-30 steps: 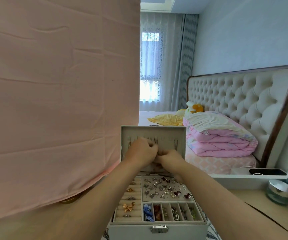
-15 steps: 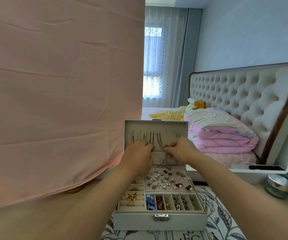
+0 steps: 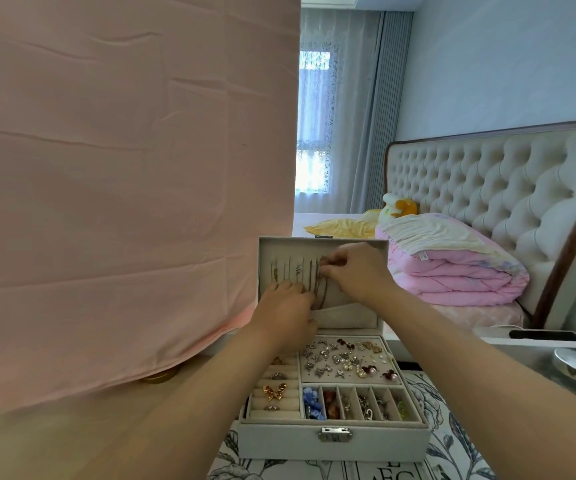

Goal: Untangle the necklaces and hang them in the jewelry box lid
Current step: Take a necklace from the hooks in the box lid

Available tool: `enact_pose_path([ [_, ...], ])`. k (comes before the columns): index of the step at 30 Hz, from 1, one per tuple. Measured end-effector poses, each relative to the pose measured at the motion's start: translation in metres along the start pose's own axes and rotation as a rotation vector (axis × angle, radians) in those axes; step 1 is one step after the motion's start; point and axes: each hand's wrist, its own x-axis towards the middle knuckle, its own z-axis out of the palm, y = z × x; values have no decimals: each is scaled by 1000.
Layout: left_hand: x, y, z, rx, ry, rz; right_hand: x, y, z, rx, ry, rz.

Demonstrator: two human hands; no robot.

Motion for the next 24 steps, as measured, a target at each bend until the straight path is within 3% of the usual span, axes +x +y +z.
enact_pose_path([
  [4, -3, -1, 0, -52, -9, -6, -15, 9, 13, -318, -209, 25],
  [7, -2, -3, -1, -70, -10, -1, -22, 14, 17, -375, -169, 39],
  [12, -8, -3, -4, -92, -20, -1, -38, 13, 15, -352, -334, -19],
  [15, -22, -1, -15, -162, 18, 0, -46, 1, 4, -364, -328, -18],
  [19, -60, 4, -44, -273, 70, -38, -74, -27, -13, -239, -299, -26],
  [24, -134, 8, -70, -307, 70, -80, -136, -71, -12, -34, -397, -27],
])
